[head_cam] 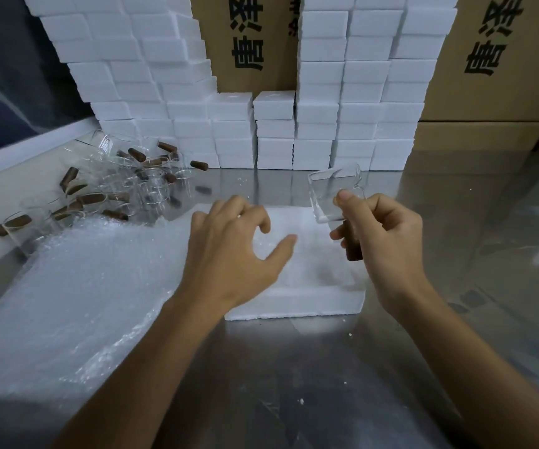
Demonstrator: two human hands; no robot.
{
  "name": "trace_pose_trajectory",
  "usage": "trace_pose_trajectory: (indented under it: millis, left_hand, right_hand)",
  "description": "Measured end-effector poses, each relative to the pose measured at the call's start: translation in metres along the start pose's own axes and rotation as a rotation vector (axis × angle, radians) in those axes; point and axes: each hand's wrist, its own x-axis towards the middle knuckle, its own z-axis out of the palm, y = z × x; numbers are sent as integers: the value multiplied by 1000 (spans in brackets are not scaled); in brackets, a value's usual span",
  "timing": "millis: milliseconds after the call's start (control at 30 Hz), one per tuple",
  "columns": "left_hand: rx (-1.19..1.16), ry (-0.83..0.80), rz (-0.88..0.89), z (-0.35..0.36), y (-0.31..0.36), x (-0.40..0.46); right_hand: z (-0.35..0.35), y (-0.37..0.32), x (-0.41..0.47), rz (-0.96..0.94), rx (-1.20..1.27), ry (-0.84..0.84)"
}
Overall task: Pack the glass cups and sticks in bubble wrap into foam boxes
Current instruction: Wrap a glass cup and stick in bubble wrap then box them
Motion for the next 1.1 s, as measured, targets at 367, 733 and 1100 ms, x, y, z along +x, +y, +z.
trace_pose_trajectory:
  millis: [367,733,1100]
  left_hand:
    - [139,-138,-201,21,15,0]
    - [-120,33,-291,7,12,3]
    - [-52,80,-358,6,7,3]
  right_hand:
    - [0,0,2,-20,-13,20]
    - [1,-2,0,96,49,-48]
    - [9,-2,-7,176,78,-130]
